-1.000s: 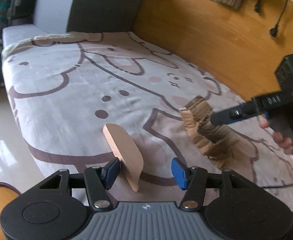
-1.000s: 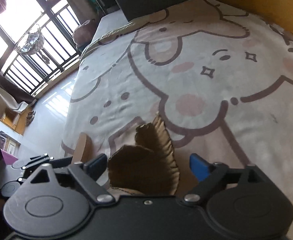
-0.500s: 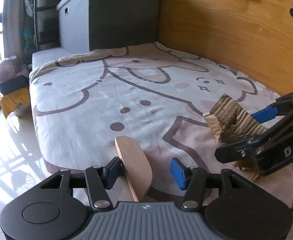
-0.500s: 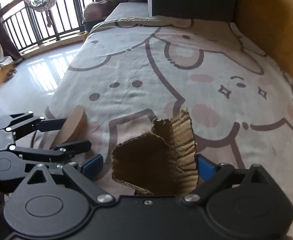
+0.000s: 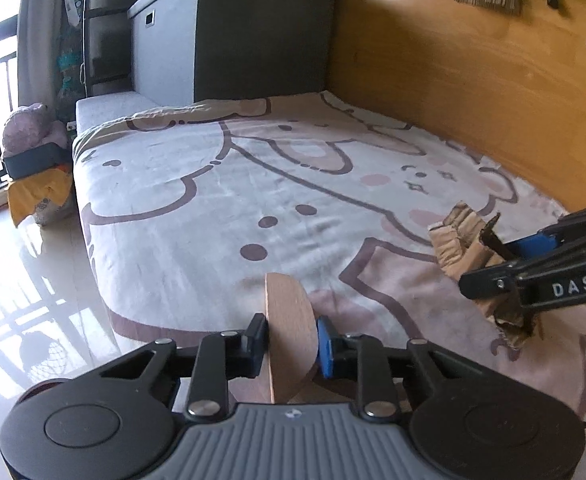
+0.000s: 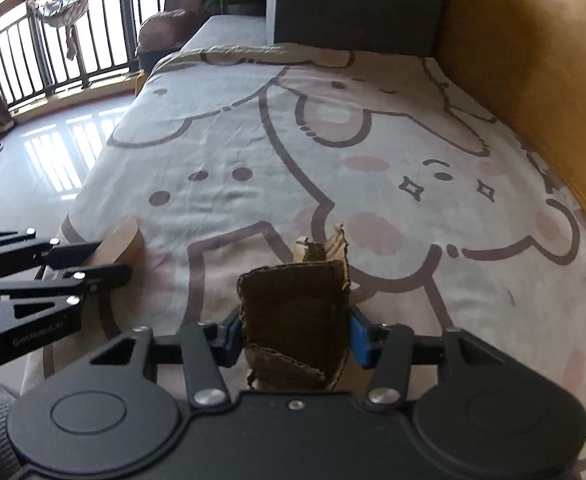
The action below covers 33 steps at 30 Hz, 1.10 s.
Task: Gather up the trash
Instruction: 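Carry both cardboard pieces with both tools over the wastebasket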
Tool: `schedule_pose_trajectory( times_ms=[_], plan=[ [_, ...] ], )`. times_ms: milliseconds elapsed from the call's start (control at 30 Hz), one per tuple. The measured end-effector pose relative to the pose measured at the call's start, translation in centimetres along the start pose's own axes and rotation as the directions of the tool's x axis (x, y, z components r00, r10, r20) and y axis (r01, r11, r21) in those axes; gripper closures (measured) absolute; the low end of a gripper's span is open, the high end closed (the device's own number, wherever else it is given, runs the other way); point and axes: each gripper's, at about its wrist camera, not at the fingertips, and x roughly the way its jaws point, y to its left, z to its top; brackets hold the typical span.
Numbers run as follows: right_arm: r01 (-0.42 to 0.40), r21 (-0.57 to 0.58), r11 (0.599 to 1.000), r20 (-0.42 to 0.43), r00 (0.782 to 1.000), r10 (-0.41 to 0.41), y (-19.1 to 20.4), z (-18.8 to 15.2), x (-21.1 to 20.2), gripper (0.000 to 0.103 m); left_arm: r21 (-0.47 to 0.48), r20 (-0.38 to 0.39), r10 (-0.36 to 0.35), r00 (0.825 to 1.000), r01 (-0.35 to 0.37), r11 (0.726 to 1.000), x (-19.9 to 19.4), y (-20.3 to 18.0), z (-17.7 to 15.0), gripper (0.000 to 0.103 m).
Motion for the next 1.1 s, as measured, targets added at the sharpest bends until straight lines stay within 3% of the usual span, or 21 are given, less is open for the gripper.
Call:
schedule_pose_trajectory(
  times_ms=[500, 1100],
  plan=[
    [0.013, 0.090, 0.996, 0.109, 0.994, -0.023, 2.3, -1.2, -3.6, 0.053, -0.047, 0.048, -0.001, 0.999, 0.003, 0.999, -5.6, 1.7, 0.7, 0.076],
    [-0.013, 0.037, 0.999, 0.210, 0.978, 0.005, 11.5, 0.5, -5.4, 0.053, -0.158, 0.084, 0.087, 0.993, -0.073, 0.985, -12.4, 9.5, 0.4, 0.076]
  ],
)
